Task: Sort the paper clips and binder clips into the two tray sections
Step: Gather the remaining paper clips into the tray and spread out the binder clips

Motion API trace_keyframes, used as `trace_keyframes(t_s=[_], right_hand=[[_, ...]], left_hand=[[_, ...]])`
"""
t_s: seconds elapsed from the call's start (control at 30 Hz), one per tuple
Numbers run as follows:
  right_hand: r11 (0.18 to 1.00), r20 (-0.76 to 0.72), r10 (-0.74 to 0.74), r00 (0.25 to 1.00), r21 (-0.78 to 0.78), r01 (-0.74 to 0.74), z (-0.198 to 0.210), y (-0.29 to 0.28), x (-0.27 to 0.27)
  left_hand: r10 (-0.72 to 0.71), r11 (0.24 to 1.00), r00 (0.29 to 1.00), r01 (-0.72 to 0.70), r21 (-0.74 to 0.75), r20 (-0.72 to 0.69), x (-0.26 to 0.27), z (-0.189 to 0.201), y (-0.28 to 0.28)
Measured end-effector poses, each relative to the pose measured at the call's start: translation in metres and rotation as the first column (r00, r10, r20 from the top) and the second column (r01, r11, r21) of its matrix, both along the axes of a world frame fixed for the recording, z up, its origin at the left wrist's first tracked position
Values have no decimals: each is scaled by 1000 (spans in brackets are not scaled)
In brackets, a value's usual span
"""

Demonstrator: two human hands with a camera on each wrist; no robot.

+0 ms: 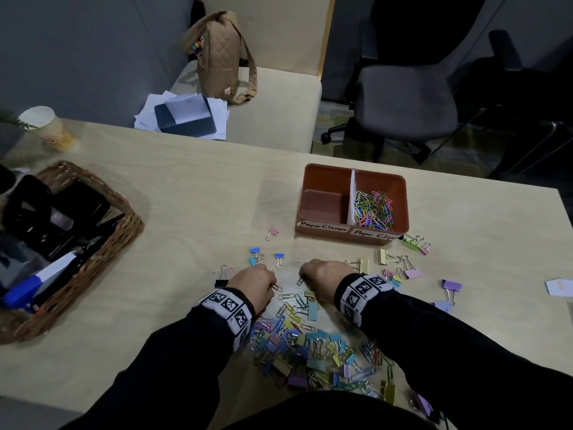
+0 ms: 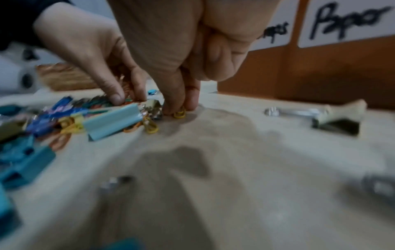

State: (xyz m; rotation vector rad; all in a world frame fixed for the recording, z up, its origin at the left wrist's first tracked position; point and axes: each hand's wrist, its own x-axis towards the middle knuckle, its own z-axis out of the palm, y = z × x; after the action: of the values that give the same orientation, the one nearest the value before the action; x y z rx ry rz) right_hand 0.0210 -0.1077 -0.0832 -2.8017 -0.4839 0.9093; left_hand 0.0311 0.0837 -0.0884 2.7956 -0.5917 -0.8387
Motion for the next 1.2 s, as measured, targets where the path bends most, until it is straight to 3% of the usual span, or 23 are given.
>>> trace_keyframes(t_s=[0.07,0.17,0.37,0.53,0.7,0.93,1.2], right_hand=[[993,17,-116,993,13,116,0,0,-3],[983,21,-179,984,-23,180,-2,2,-5],[959,-19,-278,960,-66,276,-3,10,-6],[974,-27,-212,977,-94,208,2,11,-13],[937,-5,-342,940,78,341,1,8,-6],[960,-11,-279,960,37,279,0,6,11],[980,-8,-167,986,-113,165,-7,10,2]], left_hand=[[19,1000,1000,-19,-2,15,0,1,-2],[71,996,997,-69,-55,23,-1,-2,-2],[314,930,947,-295,-220,59,-10,-2,8],[242,969,970,-239,-70,34,-13,-2,8],[256,963,966,-255,-87,11,-7,2,2],[282,955,959,-284,-86,-35,-3,7,-1],[378,897,926,-367,-249,-4,4,19,-1]])
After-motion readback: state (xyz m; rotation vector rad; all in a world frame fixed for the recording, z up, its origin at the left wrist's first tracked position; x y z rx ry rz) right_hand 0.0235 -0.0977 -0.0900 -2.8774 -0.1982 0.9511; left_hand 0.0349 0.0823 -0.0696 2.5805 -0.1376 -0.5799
